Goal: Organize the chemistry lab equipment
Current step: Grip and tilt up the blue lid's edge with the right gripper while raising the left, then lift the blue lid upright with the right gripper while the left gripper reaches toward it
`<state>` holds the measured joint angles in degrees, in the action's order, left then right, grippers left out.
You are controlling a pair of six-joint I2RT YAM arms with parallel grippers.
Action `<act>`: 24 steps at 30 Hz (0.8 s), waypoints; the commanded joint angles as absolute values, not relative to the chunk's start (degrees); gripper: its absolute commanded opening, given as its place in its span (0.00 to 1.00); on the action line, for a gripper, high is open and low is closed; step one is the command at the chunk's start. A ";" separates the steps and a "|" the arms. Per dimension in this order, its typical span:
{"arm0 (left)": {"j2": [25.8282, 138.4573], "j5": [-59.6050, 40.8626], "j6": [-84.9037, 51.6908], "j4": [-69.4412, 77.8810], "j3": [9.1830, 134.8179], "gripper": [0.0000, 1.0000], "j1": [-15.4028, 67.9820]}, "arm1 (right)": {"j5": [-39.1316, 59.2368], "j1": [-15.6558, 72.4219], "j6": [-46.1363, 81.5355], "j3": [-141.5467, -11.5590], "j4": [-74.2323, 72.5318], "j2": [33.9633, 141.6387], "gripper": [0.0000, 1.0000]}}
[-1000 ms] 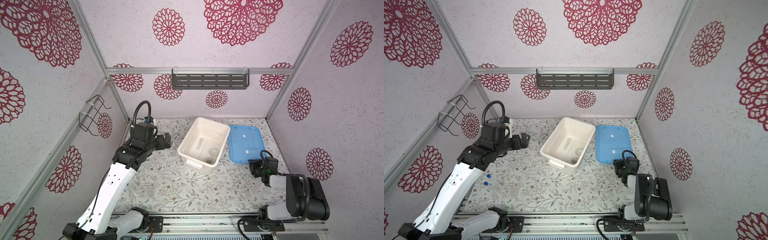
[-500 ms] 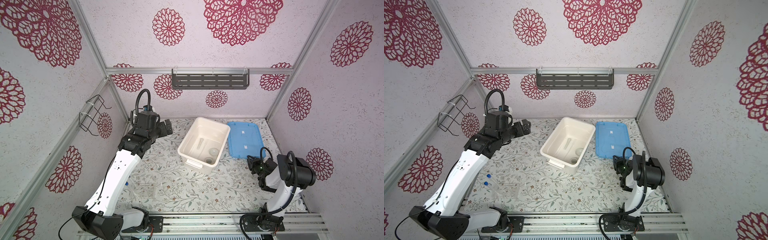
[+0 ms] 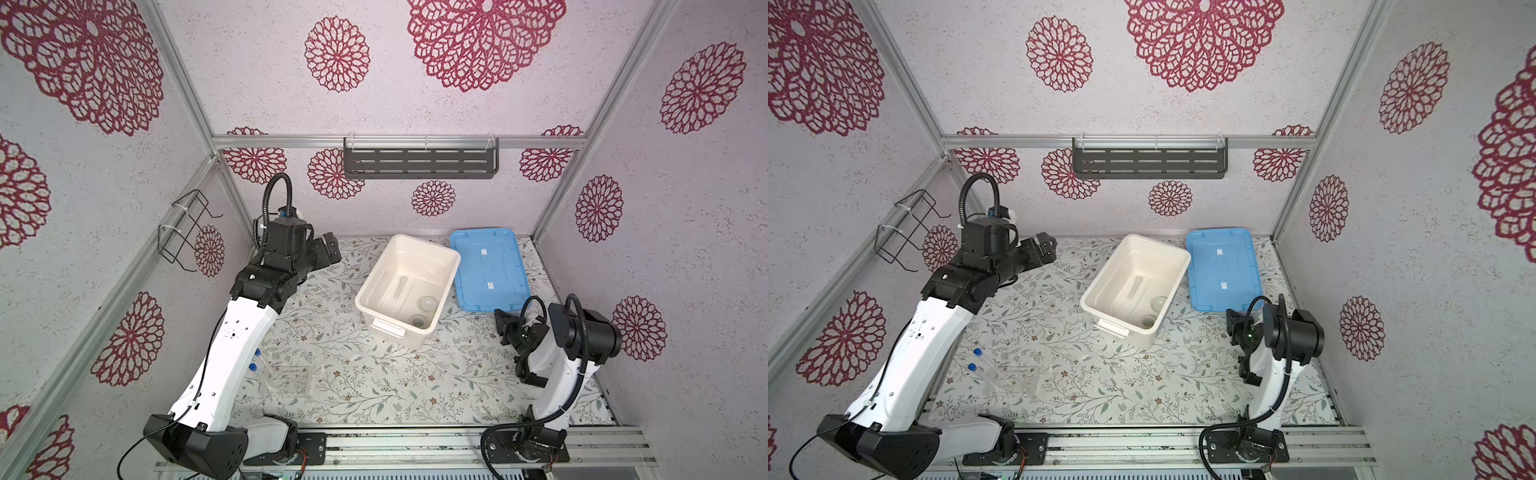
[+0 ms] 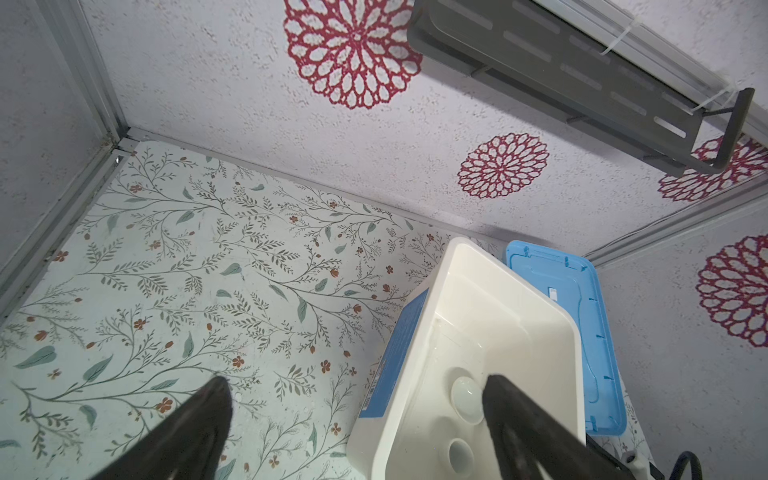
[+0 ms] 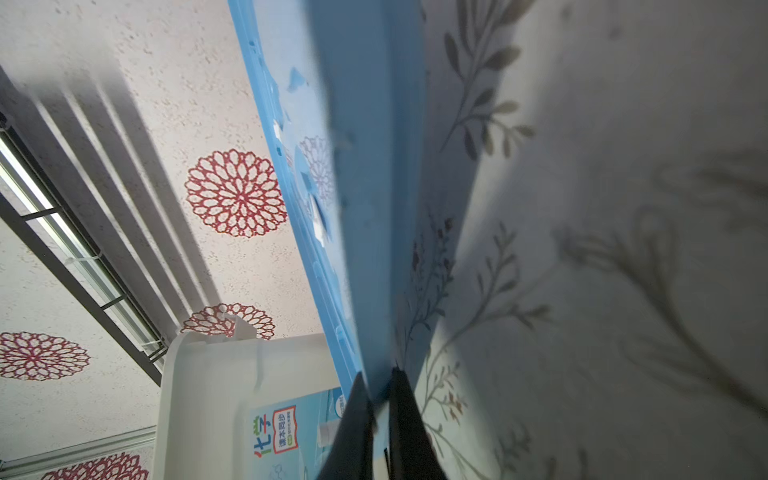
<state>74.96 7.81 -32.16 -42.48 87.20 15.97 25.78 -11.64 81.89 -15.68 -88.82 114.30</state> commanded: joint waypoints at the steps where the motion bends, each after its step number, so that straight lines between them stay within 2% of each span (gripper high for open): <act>1: 73.34 6.74 -32.05 -43.26 87.42 0.97 15.22 | 26.66 -11.77 77.88 -14.33 -88.46 109.75 0.09; 7: 72.59 3.44 -31.87 -42.38 86.03 0.98 14.92 | 26.25 -11.76 75.63 -11.30 -81.76 100.08 0.09; 11: 72.86 -1.42 -32.89 -39.84 84.75 1.00 15.08 | 24.70 -11.71 73.22 -9.61 -72.51 91.31 0.09; 14: 73.76 -3.74 -34.38 -38.65 84.45 0.98 16.22 | 23.87 -11.78 71.92 -9.23 -64.98 84.49 0.09; 17: 75.75 -5.10 -34.06 -38.59 85.95 0.97 19.72 | 22.58 -11.73 70.95 -9.65 -54.97 75.89 0.09; 24: 82.06 -7.69 -30.76 -34.16 89.49 0.97 34.28 | 19.07 -11.87 64.18 -15.93 -19.17 54.28 0.06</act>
<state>80.49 -4.95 -32.21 -38.37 87.68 30.13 21.04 -11.64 69.10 -12.40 -33.23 60.88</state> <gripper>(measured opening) 0.973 0.072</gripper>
